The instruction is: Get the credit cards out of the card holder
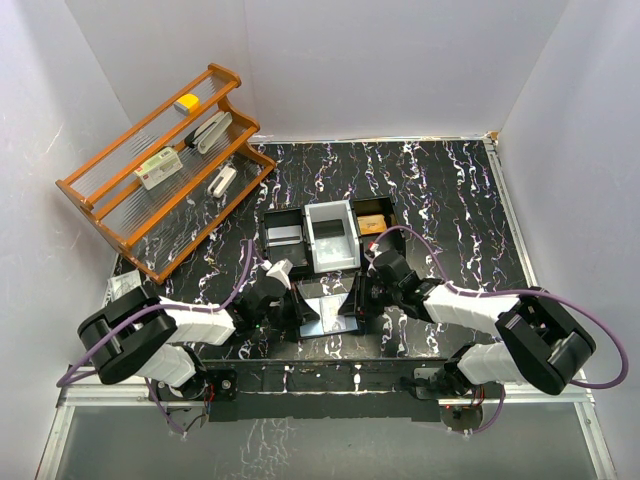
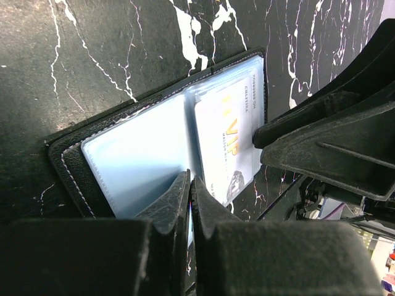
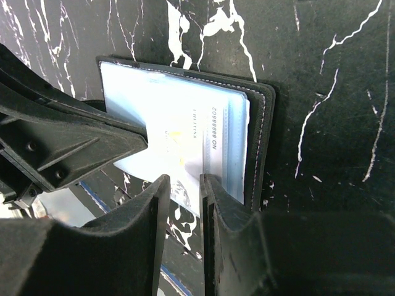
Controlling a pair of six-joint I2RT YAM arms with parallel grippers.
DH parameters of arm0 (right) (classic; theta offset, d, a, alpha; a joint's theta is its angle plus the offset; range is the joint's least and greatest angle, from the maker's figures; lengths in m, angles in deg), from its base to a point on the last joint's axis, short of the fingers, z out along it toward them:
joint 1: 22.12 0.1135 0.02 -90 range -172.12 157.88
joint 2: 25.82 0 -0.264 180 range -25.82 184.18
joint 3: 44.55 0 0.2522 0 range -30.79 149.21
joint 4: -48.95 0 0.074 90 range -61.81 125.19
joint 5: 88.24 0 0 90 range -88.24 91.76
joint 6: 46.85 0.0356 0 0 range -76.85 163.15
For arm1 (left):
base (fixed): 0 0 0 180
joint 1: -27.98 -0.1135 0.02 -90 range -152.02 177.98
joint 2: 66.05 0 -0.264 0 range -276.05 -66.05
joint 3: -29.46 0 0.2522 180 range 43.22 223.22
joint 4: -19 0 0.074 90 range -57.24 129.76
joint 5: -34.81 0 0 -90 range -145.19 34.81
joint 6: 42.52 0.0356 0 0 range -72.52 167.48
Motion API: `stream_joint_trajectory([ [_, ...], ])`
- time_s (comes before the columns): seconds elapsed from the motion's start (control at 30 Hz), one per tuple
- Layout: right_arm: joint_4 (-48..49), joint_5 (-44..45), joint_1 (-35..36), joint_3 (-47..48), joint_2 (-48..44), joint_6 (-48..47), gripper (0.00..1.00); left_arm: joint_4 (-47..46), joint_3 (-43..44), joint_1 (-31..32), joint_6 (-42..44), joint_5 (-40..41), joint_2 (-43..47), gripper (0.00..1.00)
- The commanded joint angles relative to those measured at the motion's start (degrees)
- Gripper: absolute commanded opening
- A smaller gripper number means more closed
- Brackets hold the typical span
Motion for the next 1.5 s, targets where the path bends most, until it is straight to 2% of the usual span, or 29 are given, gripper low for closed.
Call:
stream_joint_trajectory([
  [0.0, -10.2, 2.1, 0.5, 2.8, -0.4, -4.1, 0.26, 4.1, -0.4, 0.1, 0.9, 2.5, 1.8, 0.0],
  [0.17, -13.5, 2.2, 0.5, 8.8, -1.7, -6.0, 0.26, 5.8, 0.8, 0.2, 1.5, 2.7, 1.8, 0.0],
  [0.4, -12.5, 2.1, 0.5, 12.4, 0.6, -5.9, 0.26, 5.5, 1.2, 0.2, 1.5, 2.4, 1.8, 0.0],
  [0.63, -12.4, 4.3, 0.5, 11.1, 5.5, -4.7, 0.26, 4.8, 0.9, 0.2, 1.0, 2.4, 1.8, 0.0],
  [0.87, -10.3, 4.2, 0.5, 7.8, 6.1, -3.7, 0.27, 4.2, 1.0, 0.1, 1.0, 2.2, 1.8, 0.0],
  [0.9, -9.8, 3.7, 0.5, 7.3, 6.1, -3.5, 0.26, 4.0, 1.1, 0.1, 1.0, 2.1, 1.8, 0.01],
  [1.0, -8.1, 2.6, 0.5, 5.7, 6.1, -2.8, 0.26, 2.3, 0.9, 0.2, -0.2, 1.9, 1.7, 0.16],
  [1.13, -6.2, 2.1, 0.5, 3.2, 5.9, -1.5, 0.25, -3.3, -0.8, 0.2, -3.1, 1.6, 1.3, 0.31],
  [1.2, -5.1, 1.4, 0.5, 1.7, 5.9, -0.9, 0.25, -6.1, -1.2, 0.2, -4.1, 1.0, 0.5, 0.36],
  [1.47, -4.1, 0.7, 0.5, -0.1, 5.1, -0.2, 0.25, -12.7, -2.4, 0.2, -6.9, -0.6, -5.8, 0.36],
])
